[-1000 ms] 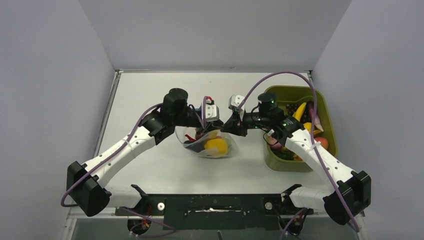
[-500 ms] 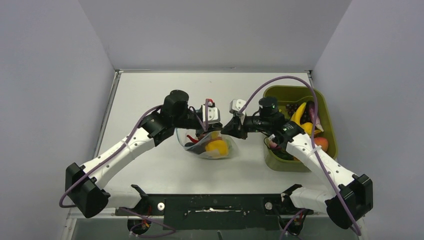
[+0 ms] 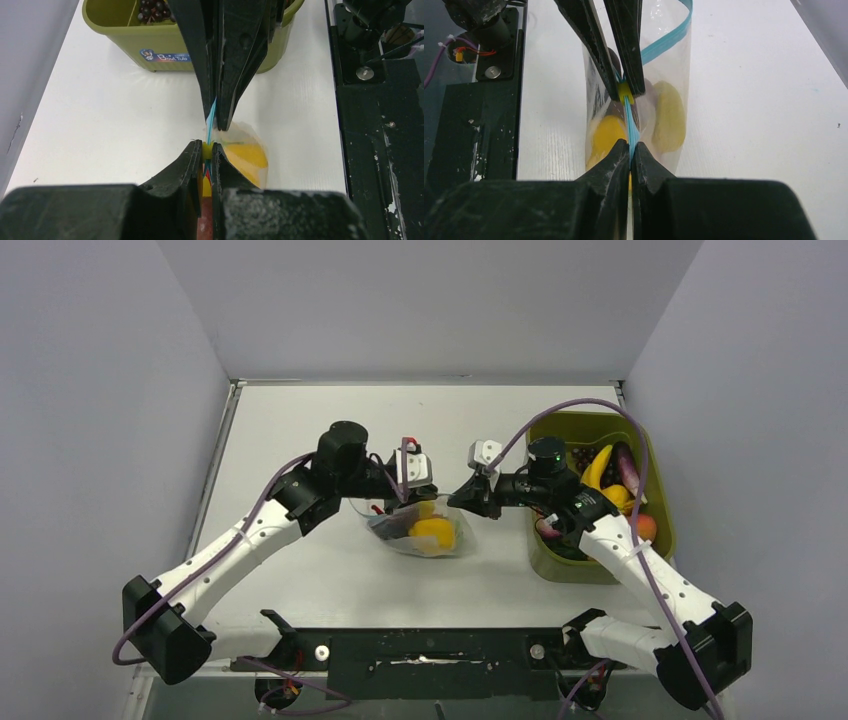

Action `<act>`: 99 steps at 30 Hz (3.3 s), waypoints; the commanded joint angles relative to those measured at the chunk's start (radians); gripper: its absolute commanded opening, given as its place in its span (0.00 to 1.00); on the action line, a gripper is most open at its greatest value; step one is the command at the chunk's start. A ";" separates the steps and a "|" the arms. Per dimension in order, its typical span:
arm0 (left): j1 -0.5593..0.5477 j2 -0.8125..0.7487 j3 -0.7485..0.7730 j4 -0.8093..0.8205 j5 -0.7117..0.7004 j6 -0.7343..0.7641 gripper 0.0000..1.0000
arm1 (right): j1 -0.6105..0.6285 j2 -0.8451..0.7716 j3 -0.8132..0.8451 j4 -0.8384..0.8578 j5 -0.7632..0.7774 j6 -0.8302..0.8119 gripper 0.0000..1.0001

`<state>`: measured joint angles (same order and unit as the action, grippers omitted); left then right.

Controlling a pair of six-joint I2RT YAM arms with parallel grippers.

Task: Place the food in the zip-top bag and seal the zipper
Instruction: Zip the zipper food storage bag at the center of the board, then place the zipper food storage bag at the center of the board.

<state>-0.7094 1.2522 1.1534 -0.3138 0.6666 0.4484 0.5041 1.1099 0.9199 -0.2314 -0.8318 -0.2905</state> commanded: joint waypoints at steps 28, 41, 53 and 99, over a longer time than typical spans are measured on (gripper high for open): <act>0.082 -0.068 -0.025 0.020 0.051 -0.023 0.00 | 0.114 0.092 0.127 0.056 0.112 -0.016 0.46; 0.090 -0.096 -0.038 -0.011 -0.025 -0.011 0.00 | 0.036 0.013 0.059 0.059 0.106 0.001 0.00; 0.132 -0.148 -0.061 -0.047 -0.058 -0.025 0.00 | -0.093 -0.070 -0.025 0.060 0.085 0.031 0.00; 0.136 -0.501 -0.228 -0.165 -0.427 -0.213 0.00 | -0.294 -0.115 -0.094 0.118 0.137 0.240 0.00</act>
<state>-0.5949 0.7918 0.9558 -0.5152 0.3550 0.2985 0.2550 0.9928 0.8326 -0.2043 -0.8467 -0.0837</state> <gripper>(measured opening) 0.052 0.039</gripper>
